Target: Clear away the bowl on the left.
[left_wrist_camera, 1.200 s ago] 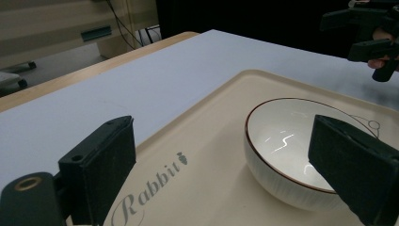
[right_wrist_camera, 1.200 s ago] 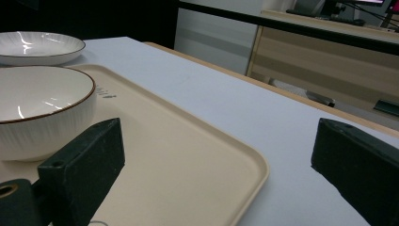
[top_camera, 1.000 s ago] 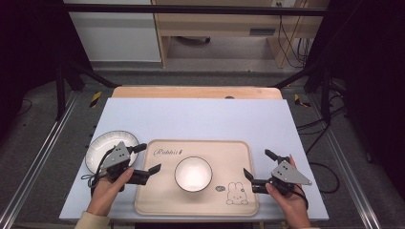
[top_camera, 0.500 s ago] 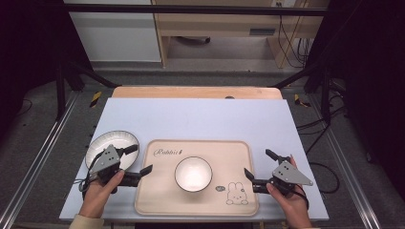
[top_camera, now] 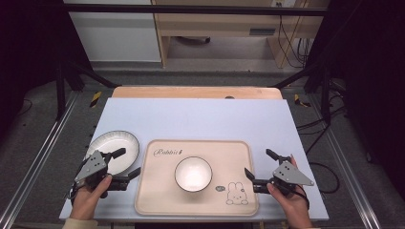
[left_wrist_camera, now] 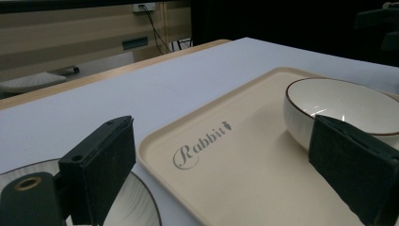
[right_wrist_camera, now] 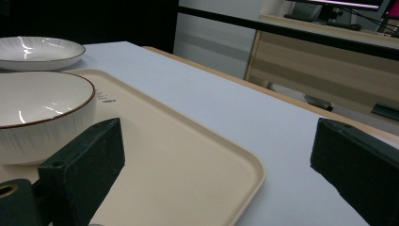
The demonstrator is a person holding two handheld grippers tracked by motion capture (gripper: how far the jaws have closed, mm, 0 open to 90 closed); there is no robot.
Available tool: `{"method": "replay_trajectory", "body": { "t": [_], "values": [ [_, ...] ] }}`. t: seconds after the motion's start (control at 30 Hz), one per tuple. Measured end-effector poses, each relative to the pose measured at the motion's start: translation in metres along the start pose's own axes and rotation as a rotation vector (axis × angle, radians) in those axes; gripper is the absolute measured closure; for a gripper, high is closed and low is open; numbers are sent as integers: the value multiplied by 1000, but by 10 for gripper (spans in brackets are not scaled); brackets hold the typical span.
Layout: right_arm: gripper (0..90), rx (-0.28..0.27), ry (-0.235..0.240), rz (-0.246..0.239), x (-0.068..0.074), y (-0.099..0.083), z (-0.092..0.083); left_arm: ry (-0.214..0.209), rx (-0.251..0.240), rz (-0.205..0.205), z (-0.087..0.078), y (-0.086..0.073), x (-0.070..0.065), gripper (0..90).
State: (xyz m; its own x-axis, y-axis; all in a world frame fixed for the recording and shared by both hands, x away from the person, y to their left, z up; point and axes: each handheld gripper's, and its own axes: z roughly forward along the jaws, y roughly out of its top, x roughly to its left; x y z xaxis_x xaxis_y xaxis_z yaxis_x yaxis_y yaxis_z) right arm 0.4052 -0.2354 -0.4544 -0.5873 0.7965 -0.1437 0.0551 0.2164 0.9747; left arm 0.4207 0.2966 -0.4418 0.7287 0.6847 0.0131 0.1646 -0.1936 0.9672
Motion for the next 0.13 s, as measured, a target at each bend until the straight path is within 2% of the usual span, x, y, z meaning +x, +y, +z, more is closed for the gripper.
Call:
{"method": "replay_trajectory", "body": {
  "t": [0.13],
  "values": [
    [36,-1,-3,5,-1,0,0,9,-4,-9,-1,-1,1,78]
  ]
}}
